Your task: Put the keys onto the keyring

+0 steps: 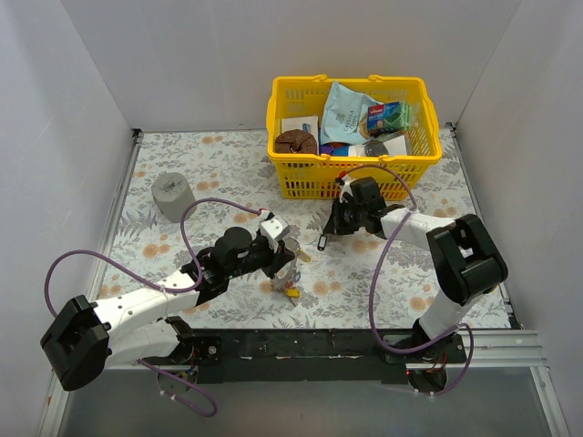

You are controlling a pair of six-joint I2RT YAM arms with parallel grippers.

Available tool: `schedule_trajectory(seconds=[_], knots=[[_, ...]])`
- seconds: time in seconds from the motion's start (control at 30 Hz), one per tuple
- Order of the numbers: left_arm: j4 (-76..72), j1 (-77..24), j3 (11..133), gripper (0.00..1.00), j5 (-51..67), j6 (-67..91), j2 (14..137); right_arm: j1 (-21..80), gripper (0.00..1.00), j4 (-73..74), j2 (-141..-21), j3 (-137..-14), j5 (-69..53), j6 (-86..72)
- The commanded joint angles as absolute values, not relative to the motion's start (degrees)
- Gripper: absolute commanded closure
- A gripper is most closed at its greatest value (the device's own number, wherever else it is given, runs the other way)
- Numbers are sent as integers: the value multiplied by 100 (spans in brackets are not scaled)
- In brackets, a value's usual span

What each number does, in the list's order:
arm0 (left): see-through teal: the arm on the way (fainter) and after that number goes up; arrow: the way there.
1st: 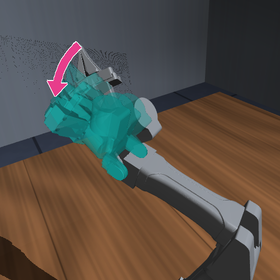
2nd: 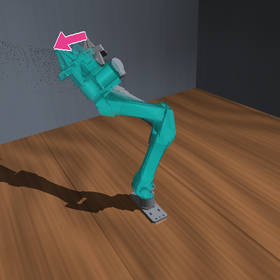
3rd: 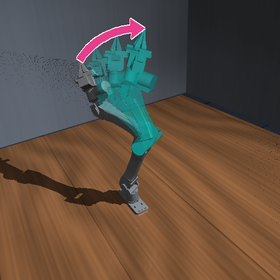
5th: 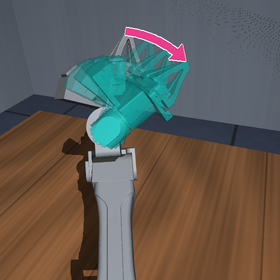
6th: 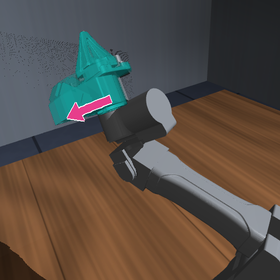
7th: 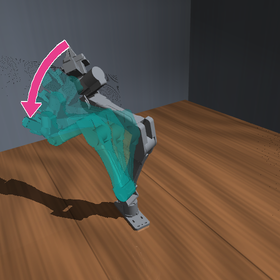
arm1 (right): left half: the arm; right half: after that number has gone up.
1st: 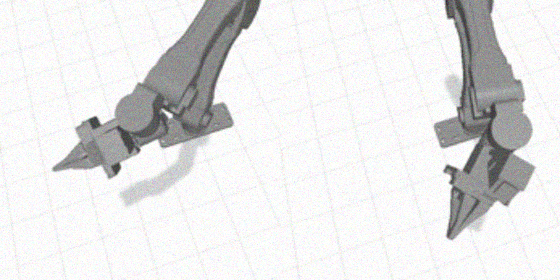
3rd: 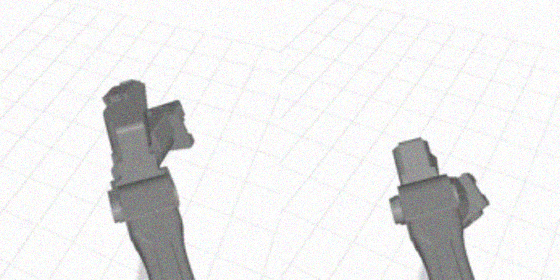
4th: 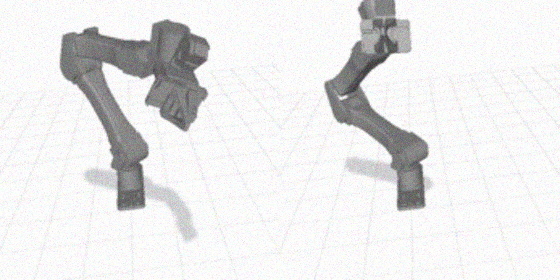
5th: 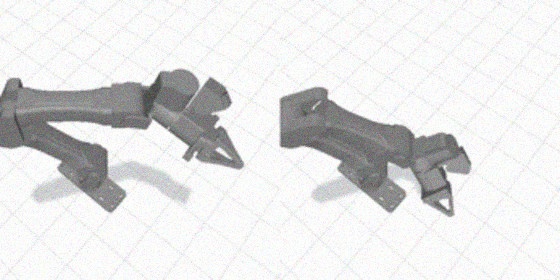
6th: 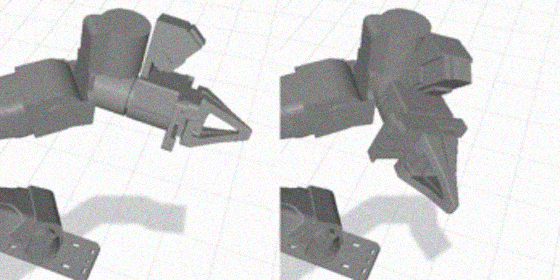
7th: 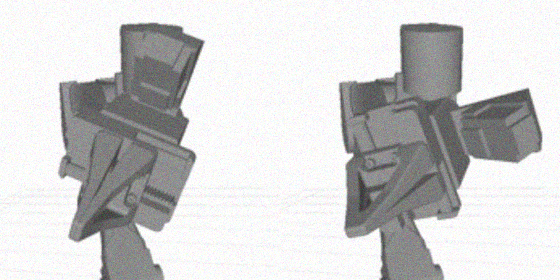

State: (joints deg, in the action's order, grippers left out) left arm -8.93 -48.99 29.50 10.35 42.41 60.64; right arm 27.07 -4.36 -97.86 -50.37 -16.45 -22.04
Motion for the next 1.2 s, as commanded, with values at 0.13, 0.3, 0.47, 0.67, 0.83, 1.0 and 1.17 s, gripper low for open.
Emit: schedule_trajectory(seconds=[0.13, 0.3, 0.47, 0.67, 0.83, 1.0, 1.17], knots=[[-905, -4931, 2979, 100, 1011, 4228, 5959, 2716, 99, -18, -8579, -5002, -2029, -828], [-905, -4922, 2988, 100, 993, 4228, 5906, 2716, 99, -385, -7867, -4518, -2925, -300], [-905, -4931, 3006, 100, 993, 4219, 5889, 2716, 99, -1247, -7288, -3895, -4417, -17], [-914, -4931, 3067, 100, 1107, 4201, 5915, 2716, 99, -1652, -6900, -3577, -5237, 263], [-949, -4931, 3111, 100, 1151, 4184, 5950, 2716, 99, -1494, -6873, -3647, -5379, 395], [-984, -4931, 3129, 100, 1178, 4184, 5994, 2716, 99, -1415, -6873, -3648, -5458, 404], [-1046, -4931, 3146, 100, 1248, 4166, 6029, 2716, 99, -1371, -6882, -3674, -5633, 326]])
